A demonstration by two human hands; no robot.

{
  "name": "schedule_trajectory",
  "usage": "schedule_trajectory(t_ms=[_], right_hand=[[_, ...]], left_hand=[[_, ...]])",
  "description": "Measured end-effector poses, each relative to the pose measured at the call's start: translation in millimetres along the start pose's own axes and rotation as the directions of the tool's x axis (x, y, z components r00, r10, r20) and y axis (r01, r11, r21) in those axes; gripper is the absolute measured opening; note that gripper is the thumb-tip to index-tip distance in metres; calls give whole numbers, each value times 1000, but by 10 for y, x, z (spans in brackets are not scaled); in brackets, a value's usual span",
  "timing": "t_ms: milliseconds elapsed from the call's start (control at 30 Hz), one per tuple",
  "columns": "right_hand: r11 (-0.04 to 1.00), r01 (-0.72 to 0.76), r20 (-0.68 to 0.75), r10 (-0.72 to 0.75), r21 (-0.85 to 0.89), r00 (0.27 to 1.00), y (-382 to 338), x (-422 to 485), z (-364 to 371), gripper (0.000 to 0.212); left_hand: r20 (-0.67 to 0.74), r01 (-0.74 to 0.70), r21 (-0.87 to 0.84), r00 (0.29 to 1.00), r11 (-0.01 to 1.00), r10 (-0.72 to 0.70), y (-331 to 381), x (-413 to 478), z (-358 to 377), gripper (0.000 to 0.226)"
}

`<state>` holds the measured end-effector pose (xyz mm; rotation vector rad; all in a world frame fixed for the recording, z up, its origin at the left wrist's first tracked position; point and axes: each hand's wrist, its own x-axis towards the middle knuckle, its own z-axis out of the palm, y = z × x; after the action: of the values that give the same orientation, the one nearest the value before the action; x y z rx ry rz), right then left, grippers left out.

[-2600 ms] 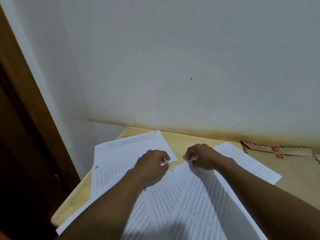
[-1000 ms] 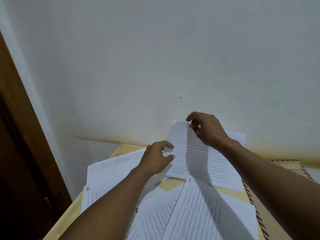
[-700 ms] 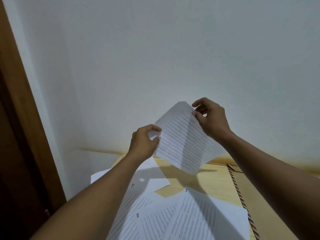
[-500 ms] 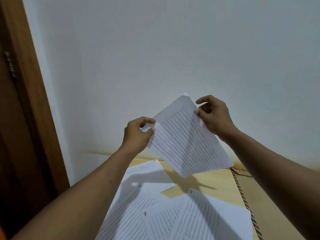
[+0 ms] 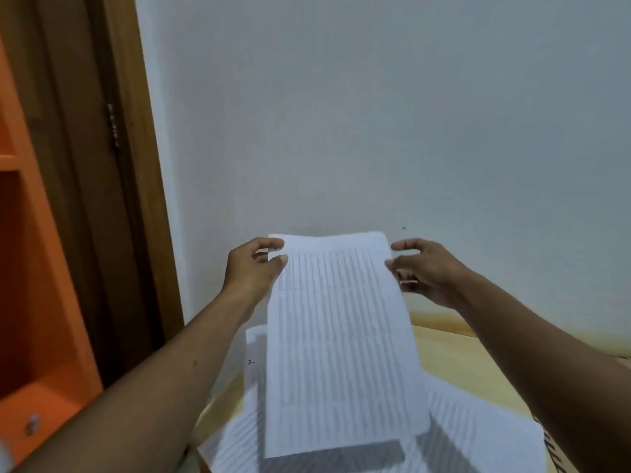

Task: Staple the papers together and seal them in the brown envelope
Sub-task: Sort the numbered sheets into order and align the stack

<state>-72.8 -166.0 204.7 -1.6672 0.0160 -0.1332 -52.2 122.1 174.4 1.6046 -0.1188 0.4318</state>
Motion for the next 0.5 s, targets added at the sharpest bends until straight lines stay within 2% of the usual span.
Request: schedule_trajectory(t_ms=[167,300,367,433,500], right_hand=[[962,-154,136,188,-226,973,632,34,327,44],[867,-210,228,340,-452,912,1135,17,599,47],[776,-110,223,310,-621,924,1346,65,750,43],[651,58,214,162,-757,963,1502,152,912,35],[614,156,248,67,-774,966,1598,233,1113,27]], left_hand=[[-59,167,-120,983,979,-175,-513,-205,-235,30],[-72,282,-39,956,959,-284,-999,-427,-484,32],[-76,329,-6,942,944,-328,-1189,-518,-618,33],[-75,362,43,931,931,-358,-1306,-590,-729,35],[-59,398,109,917,911,-394,-1398,-636,-840,33]])
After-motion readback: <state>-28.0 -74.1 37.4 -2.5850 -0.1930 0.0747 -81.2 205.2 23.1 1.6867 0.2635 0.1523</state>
